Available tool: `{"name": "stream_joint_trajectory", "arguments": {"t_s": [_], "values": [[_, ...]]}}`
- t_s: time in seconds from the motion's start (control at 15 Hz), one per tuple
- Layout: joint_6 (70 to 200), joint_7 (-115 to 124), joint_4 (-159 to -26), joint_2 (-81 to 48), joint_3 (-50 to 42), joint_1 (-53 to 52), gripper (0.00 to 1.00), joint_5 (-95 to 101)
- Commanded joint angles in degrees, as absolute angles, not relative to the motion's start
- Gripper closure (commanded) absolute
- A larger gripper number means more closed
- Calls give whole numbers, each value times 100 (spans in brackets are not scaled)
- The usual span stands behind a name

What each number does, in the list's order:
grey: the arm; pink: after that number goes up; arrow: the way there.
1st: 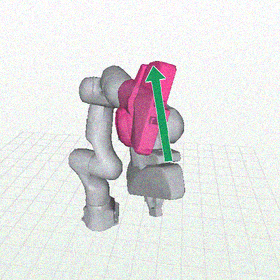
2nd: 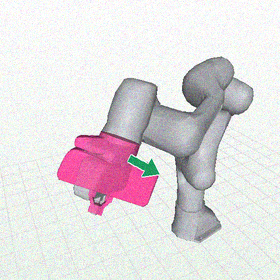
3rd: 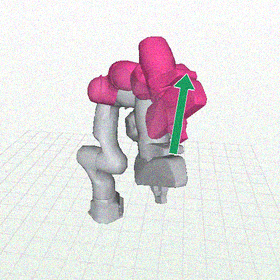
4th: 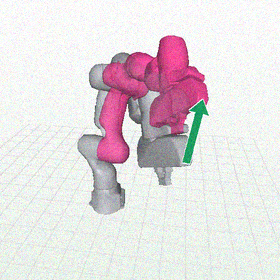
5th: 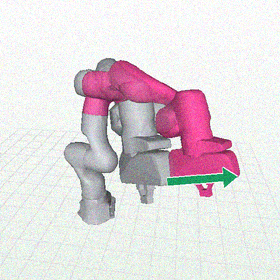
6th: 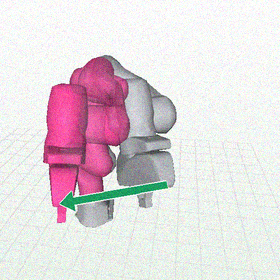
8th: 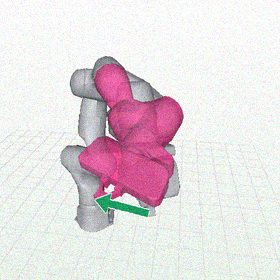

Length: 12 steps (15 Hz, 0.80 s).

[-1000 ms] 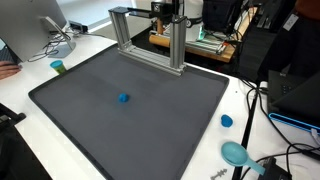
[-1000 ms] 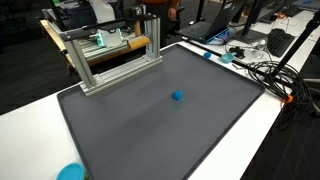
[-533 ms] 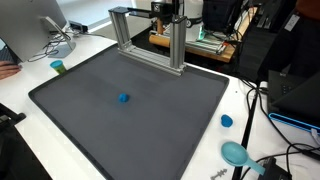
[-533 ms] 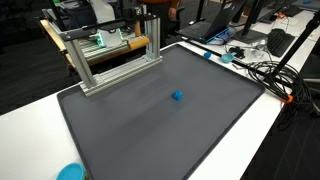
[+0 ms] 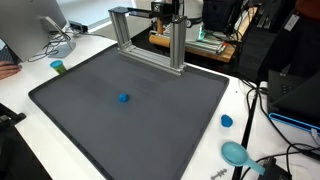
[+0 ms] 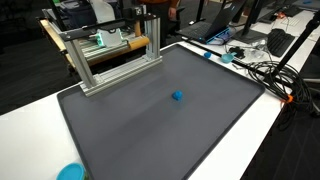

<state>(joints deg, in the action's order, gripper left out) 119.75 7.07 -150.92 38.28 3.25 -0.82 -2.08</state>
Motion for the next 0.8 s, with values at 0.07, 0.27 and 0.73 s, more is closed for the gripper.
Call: {"name": "stream_joint_trajectory", "arguments": {"t_s": [0.07, 0.27, 0.73], "values": [[12138, 550, -14963, 3548, 216, 14, 0, -97], [12133, 418, -14958, 3618, 149, 1, 0, -109], [12155, 475, -14988, 3588, 181, 2, 0, -131]]}}
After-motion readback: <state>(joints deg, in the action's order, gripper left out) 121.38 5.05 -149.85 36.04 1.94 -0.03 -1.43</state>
